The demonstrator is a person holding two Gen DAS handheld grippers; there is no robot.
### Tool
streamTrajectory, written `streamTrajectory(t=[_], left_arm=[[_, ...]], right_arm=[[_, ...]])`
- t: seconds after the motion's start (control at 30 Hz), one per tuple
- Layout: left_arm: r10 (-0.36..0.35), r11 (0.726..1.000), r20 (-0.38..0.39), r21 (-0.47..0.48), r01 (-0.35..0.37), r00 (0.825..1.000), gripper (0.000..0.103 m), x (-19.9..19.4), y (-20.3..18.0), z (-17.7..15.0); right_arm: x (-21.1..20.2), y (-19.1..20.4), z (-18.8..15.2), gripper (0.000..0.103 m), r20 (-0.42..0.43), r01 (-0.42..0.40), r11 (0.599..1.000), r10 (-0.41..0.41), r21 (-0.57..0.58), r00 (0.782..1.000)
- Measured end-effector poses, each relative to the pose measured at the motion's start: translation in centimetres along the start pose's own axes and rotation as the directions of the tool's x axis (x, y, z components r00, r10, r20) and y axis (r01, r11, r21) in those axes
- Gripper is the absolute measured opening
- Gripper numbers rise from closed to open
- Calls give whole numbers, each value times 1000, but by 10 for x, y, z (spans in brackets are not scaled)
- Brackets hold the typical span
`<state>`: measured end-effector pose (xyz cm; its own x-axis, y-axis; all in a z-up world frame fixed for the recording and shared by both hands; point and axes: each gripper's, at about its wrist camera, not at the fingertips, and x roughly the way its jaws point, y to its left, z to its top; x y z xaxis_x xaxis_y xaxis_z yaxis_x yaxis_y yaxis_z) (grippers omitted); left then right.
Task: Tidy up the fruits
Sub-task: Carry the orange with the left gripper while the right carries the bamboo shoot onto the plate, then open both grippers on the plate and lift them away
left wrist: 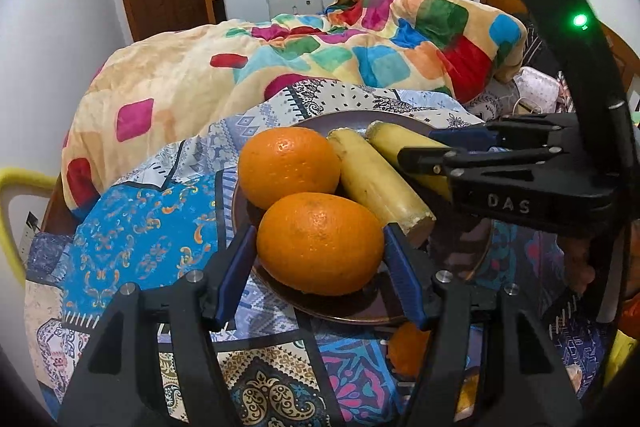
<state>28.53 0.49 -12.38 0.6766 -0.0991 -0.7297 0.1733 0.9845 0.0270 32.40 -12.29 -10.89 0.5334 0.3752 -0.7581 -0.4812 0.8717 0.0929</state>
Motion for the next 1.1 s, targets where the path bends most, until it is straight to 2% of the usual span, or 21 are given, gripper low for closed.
streamTrajectory(t=[0.17,0.3,0.57,0.8,0.9,1.1], left_arm=[[17,1000,4,7,-17,1000,65,-6,-3,1],[37,999,50,-8,-36,998,75,-24,-2,4],[57,997,110,-49,-52,992,75,-73,4,6],[75,996,122,-64,-68,990,78,-110,4,-11],[78,995,115,-75,-70,990,78,-124,5,-23],[72,993,95,-97,-62,993,80,-140,6,-49]], right_arm=[[-17,5,3,35,39,14,1000,-14,-22,999],[-31,10,-1,35,55,29,998,-27,-49,998],[-76,23,-11,35,119,55,994,-44,-92,992],[-117,39,-27,45,183,58,992,-37,-111,982],[-129,46,-37,53,201,67,990,-41,-125,979],[-143,55,-61,60,203,59,989,-30,-135,979]])
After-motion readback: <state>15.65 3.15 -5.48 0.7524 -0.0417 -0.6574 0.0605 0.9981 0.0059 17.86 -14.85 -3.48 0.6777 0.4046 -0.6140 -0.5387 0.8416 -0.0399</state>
